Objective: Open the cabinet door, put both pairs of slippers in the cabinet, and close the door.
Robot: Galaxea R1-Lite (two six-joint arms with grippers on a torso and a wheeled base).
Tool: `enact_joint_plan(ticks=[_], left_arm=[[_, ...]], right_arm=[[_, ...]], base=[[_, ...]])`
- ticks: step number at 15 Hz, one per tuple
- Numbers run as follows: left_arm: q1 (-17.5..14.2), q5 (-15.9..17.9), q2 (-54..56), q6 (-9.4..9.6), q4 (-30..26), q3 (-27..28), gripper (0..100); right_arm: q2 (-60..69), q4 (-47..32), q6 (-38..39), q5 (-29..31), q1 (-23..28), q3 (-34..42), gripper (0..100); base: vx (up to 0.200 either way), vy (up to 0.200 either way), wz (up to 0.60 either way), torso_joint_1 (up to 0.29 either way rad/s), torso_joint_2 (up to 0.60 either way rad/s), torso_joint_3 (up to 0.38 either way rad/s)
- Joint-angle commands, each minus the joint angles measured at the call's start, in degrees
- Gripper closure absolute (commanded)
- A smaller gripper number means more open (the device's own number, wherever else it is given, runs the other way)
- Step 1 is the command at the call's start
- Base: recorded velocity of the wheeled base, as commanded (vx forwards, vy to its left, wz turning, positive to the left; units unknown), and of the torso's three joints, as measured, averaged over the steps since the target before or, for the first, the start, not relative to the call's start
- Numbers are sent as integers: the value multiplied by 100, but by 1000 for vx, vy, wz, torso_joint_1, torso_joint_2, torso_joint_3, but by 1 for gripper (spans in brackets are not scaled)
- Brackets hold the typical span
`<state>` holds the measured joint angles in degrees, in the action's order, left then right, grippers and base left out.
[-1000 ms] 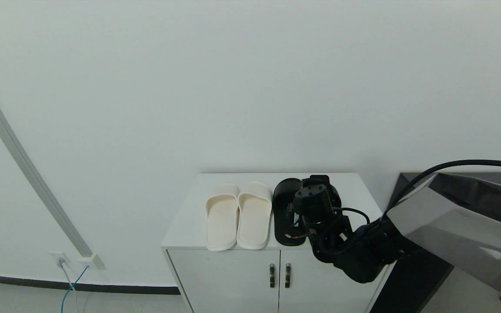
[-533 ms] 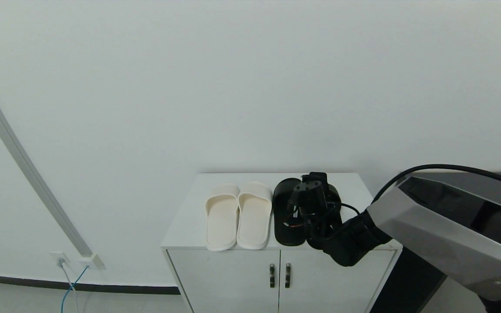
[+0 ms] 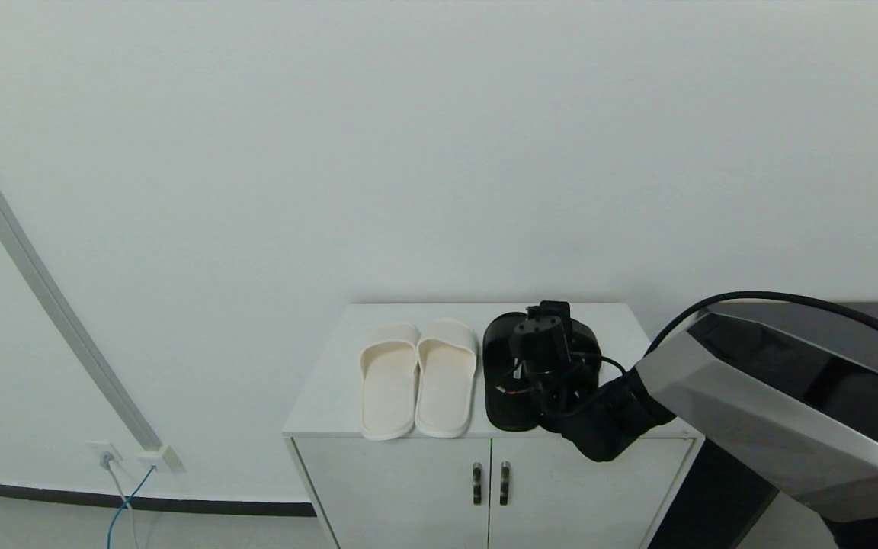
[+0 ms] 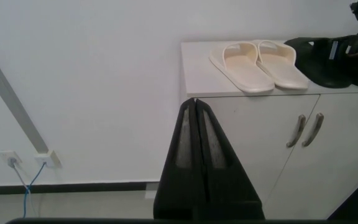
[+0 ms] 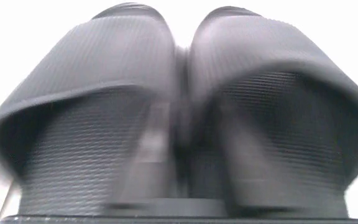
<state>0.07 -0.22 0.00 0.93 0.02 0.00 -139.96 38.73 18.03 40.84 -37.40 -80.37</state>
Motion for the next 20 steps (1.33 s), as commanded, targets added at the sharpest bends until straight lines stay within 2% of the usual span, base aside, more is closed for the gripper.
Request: enact_joint_plan(ticks=[1, 4, 8, 11, 13, 15, 17, 20], left_arm=[[1, -4, 0, -14, -2, 0, 100], [1, -4, 0, -57, 6, 0, 100], [1, -13, 0, -57, 6, 0, 100], [1, -13, 0, -57, 6, 0, 100], [1, -4, 0, -57, 6, 0, 100], [1, 4, 0, -57, 6, 0, 100], [1, 13, 0, -57, 6, 0, 100], [1, 13, 0, -57, 6, 0, 100]], right_arm=[[39, 3, -1, 3, -4, 13, 100], [338, 12, -1, 3, -30, 145, 100], [1559, 38, -247, -208, -206, 1199, 100], [3010, 539, -986, -1605, -540, 2904, 100], [3511, 697, -1214, -2133, -663, 3485, 100], [4293, 697, -1267, -3284, -804, 4223, 100], [4697, 724, -1601, -4093, -751, 4574, 100], [4820, 741, -2401, -4708, -567, 4680, 100]], base=[[0, 0, 0, 0, 0, 0], [0, 0, 0, 0, 0, 0], [0, 0, 0, 0, 0, 0], [0, 0, 0, 0, 0, 0], [0, 0, 0, 0, 0, 0], [0, 0, 0, 0, 0, 0], [0, 0, 0, 0, 0, 0], [0, 0, 0, 0, 0, 0]])
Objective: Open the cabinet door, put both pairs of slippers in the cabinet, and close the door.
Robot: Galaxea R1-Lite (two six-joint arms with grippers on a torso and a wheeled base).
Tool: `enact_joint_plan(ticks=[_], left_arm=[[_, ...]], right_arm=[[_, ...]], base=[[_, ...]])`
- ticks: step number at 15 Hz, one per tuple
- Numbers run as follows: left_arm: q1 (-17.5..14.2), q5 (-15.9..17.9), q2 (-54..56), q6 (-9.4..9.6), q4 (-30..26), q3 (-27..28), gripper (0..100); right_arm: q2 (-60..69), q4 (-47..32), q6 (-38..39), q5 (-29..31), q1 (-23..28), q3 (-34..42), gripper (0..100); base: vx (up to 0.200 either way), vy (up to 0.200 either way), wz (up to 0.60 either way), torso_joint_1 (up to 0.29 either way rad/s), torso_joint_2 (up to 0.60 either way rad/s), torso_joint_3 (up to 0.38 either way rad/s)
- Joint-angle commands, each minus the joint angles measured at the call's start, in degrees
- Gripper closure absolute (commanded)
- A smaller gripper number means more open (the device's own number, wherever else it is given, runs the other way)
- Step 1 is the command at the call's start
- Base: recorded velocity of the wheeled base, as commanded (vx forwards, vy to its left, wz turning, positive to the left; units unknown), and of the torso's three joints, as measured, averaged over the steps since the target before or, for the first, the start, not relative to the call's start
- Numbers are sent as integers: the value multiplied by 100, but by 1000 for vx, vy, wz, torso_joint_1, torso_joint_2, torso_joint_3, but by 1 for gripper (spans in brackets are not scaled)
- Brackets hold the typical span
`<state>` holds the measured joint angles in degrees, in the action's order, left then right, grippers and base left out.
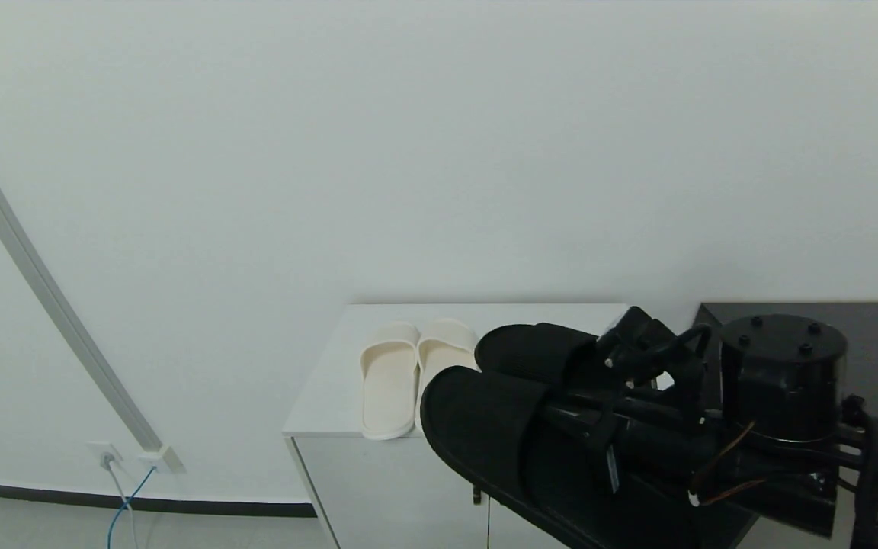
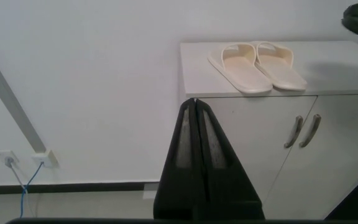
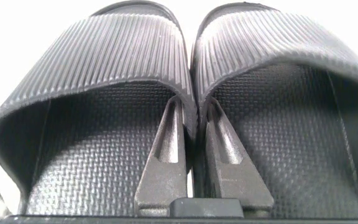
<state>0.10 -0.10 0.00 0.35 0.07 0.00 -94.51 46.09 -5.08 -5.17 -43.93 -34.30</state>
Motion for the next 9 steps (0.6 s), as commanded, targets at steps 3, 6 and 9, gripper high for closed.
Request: enact_joint_plan(ticks=[3, 6, 9], left_arm=[[-1, -8, 0, 0, 1, 0, 100], [-1, 1, 0, 0, 1, 0, 100], [-1, 1, 0, 0, 1, 0, 100]], right_arm=[[276, 31, -520, -626, 280, 73, 100], [276, 23, -485, -634, 280, 108, 100], [249, -4, -485, -731, 280, 91, 100]], base=[[0, 0, 0, 0, 0, 0], [0, 0, 0, 0, 0, 0], [-67, 0, 0, -1, 1, 4]])
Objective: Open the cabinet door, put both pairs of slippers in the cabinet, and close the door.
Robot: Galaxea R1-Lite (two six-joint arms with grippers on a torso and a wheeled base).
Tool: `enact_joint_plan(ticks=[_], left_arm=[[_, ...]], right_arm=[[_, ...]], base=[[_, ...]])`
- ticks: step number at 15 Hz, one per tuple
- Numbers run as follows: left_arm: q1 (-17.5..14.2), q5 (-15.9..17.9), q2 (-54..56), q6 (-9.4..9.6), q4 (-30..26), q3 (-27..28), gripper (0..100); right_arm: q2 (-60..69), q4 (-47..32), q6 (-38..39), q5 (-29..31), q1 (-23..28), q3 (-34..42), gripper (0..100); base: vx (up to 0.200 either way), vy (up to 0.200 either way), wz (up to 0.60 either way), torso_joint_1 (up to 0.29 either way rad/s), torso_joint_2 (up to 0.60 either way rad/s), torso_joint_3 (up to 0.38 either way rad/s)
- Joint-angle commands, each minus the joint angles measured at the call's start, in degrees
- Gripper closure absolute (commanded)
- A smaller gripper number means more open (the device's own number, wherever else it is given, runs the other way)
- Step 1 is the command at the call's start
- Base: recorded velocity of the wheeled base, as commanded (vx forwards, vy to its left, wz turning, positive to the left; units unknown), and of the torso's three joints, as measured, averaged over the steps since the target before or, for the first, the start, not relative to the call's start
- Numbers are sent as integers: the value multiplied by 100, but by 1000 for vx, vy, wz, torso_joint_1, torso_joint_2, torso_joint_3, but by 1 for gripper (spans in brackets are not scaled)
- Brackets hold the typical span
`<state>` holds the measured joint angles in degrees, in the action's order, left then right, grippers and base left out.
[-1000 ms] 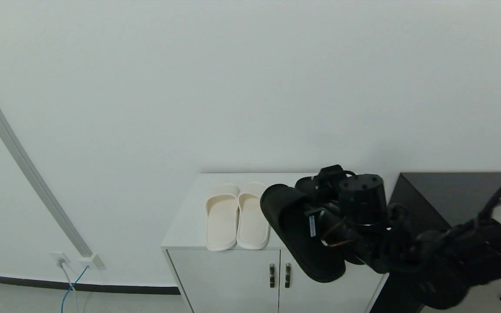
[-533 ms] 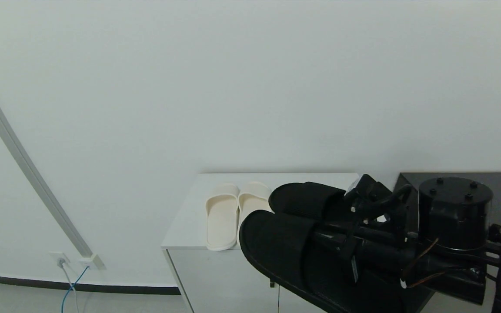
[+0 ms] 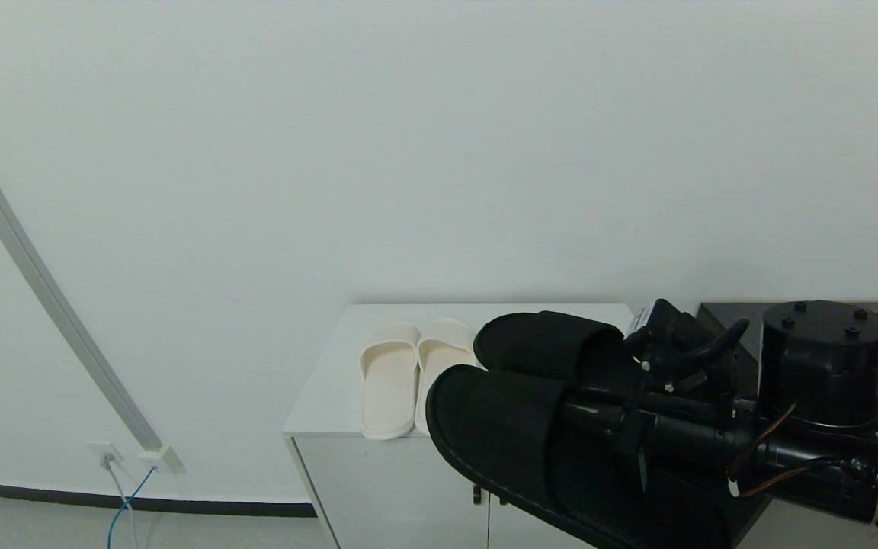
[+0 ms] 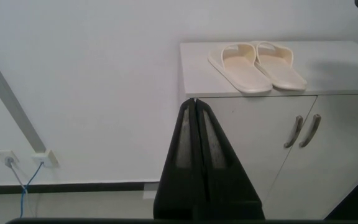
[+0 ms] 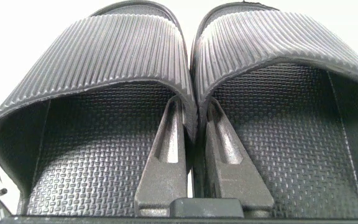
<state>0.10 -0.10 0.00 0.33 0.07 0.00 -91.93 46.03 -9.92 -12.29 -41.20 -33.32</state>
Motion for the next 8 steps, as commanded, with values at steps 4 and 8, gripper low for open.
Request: enact_joint_plan(ticks=[4, 8], left_arm=[[-1, 10, 0, 2, 1, 0, 100], [-1, 10, -9, 2, 1, 0, 100]], right_arm=[[-18, -6, 17, -19, -2, 71, 100], [-27, -6, 87, -2, -10, 89, 100]], base=[[-200, 0, 0, 6, 2, -1], [-200, 0, 0, -6, 0, 4]])
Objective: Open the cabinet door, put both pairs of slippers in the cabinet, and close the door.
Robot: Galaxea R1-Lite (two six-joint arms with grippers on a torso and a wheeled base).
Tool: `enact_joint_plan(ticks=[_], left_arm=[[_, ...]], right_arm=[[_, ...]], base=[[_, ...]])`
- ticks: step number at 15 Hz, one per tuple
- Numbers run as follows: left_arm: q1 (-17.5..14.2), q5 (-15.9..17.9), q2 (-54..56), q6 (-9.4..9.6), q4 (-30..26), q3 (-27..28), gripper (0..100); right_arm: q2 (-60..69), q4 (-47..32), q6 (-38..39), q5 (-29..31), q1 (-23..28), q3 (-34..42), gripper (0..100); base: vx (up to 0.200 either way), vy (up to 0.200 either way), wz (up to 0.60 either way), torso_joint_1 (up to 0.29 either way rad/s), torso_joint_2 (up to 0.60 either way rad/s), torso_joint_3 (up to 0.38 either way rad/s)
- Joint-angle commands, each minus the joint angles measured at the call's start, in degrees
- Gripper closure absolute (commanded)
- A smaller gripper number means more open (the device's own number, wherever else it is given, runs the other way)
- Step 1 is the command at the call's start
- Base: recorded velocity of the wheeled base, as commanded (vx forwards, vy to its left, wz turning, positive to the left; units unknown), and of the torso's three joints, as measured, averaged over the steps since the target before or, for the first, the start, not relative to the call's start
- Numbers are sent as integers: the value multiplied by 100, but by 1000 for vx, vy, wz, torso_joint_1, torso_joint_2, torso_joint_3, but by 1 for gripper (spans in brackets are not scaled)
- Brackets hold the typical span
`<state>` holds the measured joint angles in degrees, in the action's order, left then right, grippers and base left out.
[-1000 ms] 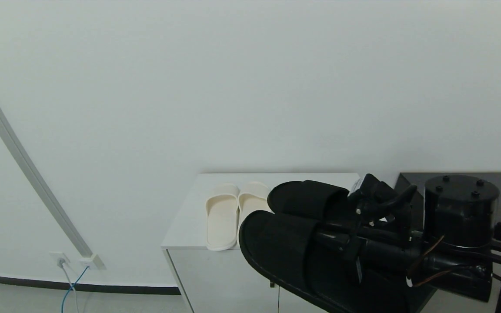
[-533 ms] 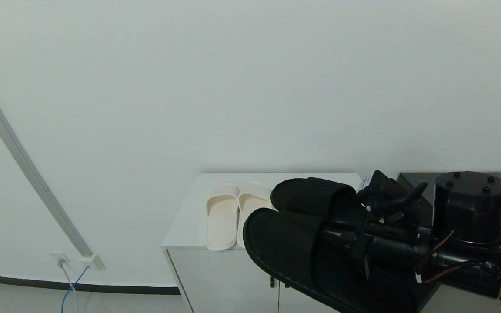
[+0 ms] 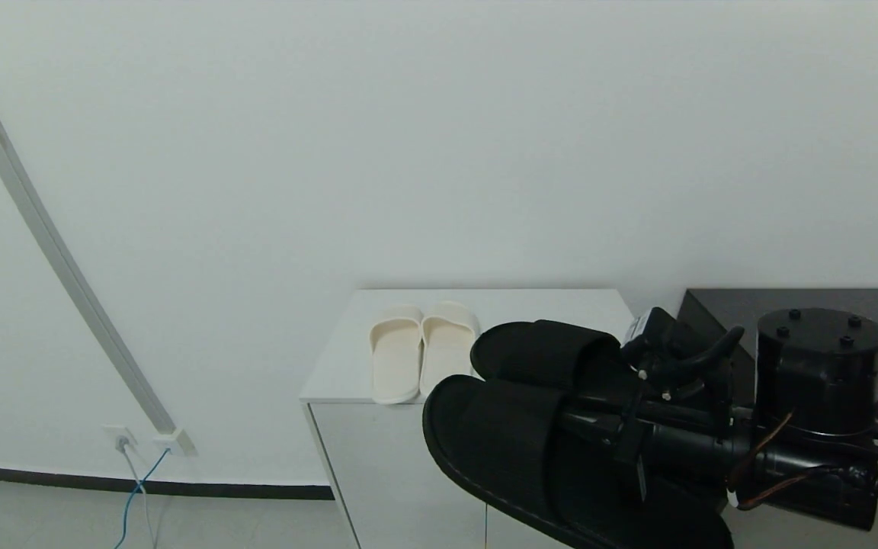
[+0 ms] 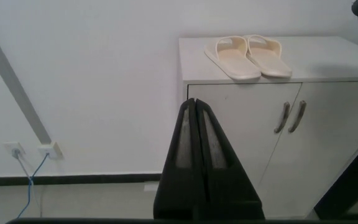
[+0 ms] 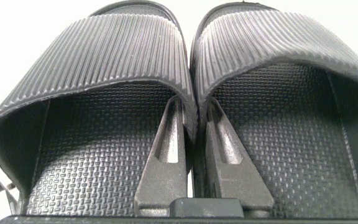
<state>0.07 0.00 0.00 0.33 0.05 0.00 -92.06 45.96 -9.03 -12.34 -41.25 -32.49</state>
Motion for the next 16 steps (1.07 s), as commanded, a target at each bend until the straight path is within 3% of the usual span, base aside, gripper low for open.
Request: enact_joint_plan(ticks=[1, 6, 16], left_arm=[[1, 0, 0, 2, 4, 0, 100], [1, -9, 0, 55, 4, 0, 100], [1, 9, -9, -24, -5, 0, 100]], right_arm=[[31, 18, 16, -6, -14, 164, 100], [154, 273, 121, 3, -6, 630, 100], [92, 361, 174, 3, -76, 797, 100]], base=[[0, 0, 0, 0, 0, 0], [0, 0, 0, 0, 0, 0], [0, 0, 0, 0, 0, 0]])
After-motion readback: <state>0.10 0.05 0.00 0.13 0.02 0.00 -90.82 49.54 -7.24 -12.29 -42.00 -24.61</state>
